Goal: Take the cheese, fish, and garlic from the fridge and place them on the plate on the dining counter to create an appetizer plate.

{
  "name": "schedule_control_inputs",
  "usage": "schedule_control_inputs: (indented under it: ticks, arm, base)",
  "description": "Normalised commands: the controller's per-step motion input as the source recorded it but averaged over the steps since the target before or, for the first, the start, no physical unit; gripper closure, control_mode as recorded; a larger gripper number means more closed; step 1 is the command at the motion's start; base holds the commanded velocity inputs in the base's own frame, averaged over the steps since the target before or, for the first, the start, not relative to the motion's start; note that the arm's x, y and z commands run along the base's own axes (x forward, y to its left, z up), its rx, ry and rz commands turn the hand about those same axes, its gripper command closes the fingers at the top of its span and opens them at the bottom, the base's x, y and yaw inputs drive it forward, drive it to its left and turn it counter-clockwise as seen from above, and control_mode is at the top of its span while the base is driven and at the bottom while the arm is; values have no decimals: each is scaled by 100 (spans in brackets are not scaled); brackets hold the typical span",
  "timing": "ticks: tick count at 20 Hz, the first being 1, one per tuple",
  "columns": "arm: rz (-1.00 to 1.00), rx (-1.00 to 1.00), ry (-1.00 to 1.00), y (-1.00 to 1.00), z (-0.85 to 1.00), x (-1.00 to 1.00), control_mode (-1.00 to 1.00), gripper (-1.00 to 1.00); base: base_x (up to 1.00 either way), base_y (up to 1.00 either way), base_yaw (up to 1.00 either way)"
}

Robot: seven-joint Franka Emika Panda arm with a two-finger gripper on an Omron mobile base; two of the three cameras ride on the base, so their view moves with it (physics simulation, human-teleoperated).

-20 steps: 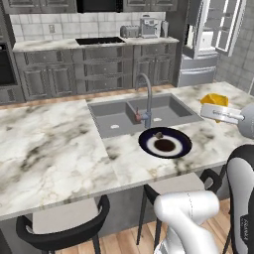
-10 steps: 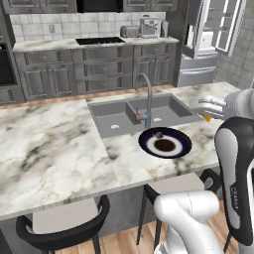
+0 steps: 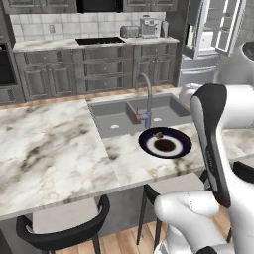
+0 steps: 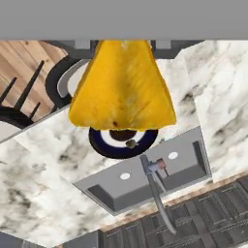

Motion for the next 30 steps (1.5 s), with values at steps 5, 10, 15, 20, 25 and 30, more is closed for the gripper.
schedule_control_inputs:
  ticks: [5,10,15,20,25,30]
  arm:
    - [-16,-33,0,0,-51,0,-100,100]
    - [-6,-9,17,-5,-46,0,-100,100]
    - [0,7,37,-21,-33,11,-100,100]
    - [1,5,36,-7,-38,26,-100,100]
    - [0,0,29,2,-49,40,-100,100]
    - [0,0,19,13,-46,52,-100,100]
  base:
    - [0,0,0]
    - [0,0,0]
    - [0,0,0]
    - [0,0,0]
    - [0,0,0]
    - [0,0,0]
